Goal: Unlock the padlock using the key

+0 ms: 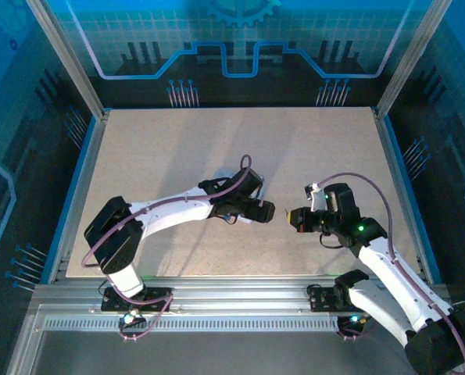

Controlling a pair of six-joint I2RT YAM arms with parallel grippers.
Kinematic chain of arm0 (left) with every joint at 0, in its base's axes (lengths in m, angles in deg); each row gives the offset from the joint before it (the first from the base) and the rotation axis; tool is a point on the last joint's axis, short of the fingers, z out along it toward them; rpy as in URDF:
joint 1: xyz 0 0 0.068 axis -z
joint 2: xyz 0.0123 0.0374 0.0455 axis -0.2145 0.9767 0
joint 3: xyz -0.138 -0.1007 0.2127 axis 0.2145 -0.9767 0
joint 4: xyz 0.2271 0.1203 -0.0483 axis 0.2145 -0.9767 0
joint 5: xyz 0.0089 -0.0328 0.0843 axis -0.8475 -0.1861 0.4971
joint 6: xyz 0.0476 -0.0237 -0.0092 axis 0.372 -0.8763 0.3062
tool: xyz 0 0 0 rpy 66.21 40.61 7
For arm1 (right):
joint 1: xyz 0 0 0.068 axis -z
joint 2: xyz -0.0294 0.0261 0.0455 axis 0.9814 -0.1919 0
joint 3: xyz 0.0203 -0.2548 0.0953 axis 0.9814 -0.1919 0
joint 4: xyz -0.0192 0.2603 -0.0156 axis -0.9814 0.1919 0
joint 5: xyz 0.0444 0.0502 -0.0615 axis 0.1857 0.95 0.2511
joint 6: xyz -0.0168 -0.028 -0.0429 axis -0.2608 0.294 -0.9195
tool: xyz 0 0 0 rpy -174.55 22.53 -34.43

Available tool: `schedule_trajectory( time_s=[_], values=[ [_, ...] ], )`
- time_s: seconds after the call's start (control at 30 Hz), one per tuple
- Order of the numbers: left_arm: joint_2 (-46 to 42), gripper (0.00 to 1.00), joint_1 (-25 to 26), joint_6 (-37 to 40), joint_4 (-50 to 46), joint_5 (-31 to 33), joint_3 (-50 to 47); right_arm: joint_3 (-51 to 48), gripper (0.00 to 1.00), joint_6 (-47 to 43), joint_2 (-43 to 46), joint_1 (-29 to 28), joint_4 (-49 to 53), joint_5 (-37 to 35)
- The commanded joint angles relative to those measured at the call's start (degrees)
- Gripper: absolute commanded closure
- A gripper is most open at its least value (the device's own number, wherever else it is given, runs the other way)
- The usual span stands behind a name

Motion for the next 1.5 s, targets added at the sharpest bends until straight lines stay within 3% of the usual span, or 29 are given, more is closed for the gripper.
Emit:
schedule_trajectory(
  time_s=[0.0, 0.33, 0.6, 1.0, 1.23, 1.47],
  values=[
    [-4.5, 0.06, 0.3, 0.4, -1.3, -0.3, -0.7, -0.9, 0.98, -0.1, -0.5, 0.7, -1.0, 2.7],
    [-17.0, 0.04, -2.9, -1.3, 0.3, 1.4, -10.7, 0.7, 0.98, 2.4, -7.7, -2.3, -9.2, 7.1],
    [-24.9, 0.03, -11.5, -9.0, 7.9, -7.6, -24.1, 5.2, 0.97, 4.1, -17.4, -7.5, -15.7, 6.0],
    [-16.6, 0.04, -23.3, -9.3, 22.4, -17.4, -26.6, 11.7, 0.98, 5.0, -28.7, -9.9, -19.0, 4.3],
    [-9.9, 0.05, -24.2, -5.1, 23.4, -17.9, -21.0, 14.1, 0.98, 4.2, -32.4, -10.1, -19.4, 4.5],
    [-11.6, 0.06, -24.2, -2.2, 23.5, -17.3, -21.7, 17.5, 0.98, 4.1, -37.7, -10.2, -20.6, 4.4]
  ],
)
